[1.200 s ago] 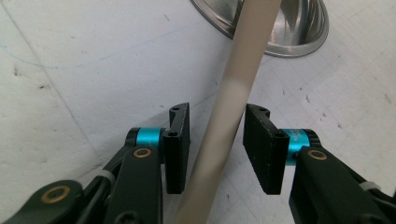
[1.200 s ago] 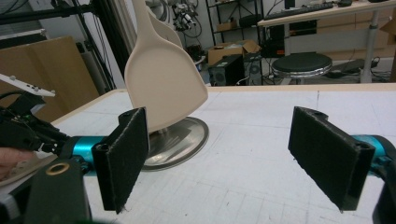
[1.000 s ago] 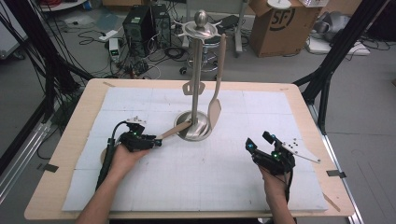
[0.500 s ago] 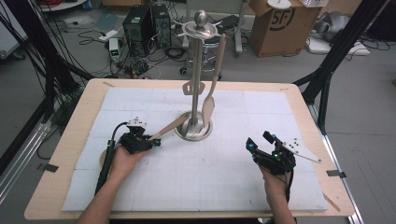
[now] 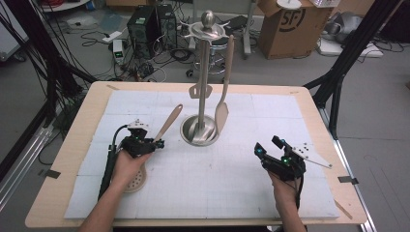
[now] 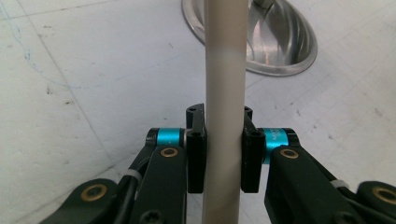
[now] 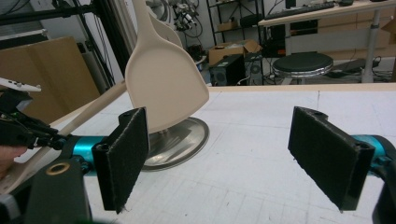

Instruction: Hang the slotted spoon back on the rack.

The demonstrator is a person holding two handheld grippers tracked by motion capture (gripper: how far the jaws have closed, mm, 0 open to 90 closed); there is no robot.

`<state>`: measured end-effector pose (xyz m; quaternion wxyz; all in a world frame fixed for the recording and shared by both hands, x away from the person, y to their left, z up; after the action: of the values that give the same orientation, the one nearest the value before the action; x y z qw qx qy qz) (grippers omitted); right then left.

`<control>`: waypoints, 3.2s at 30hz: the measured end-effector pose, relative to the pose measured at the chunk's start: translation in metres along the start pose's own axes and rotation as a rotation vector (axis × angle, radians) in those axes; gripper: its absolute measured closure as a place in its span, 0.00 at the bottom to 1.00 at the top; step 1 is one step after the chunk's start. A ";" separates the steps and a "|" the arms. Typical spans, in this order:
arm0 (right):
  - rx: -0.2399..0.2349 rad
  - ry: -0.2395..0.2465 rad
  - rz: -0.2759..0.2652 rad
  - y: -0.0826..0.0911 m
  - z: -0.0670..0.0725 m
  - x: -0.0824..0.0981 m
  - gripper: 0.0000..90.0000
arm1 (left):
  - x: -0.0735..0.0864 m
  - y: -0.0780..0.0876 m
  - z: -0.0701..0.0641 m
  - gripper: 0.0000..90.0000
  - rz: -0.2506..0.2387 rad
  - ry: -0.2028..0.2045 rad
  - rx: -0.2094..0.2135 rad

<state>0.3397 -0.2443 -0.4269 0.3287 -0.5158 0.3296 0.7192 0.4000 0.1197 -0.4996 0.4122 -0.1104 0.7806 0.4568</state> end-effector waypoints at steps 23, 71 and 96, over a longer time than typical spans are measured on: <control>-0.001 -0.003 -0.002 0.000 -0.001 0.000 0.22 | -0.008 0.001 -0.002 0.80 -0.133 0.011 -0.021; 0.003 -0.008 -0.013 0.002 -0.003 -0.002 0.22 | -0.029 0.017 -0.026 0.86 -0.293 -0.101 0.092; 0.004 -0.006 -0.001 0.000 -0.003 0.000 0.22 | -0.096 0.068 -0.062 0.86 -0.544 -0.092 0.229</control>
<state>0.3410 -0.2465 -0.4274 0.3311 -0.5133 0.3296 0.7199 0.3899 0.0886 -0.3706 0.5640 -0.2475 0.7495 0.2428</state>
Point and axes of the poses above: each handheld gripper's, and its own axes: y roughly backward along the jaws, x roughly out of its underside, z roughly to its left, the point moved 9 cm from there along -y, roughly forward along the jaws, and after that the axes turned 4 degrees about -x, right-handed, at the moved point
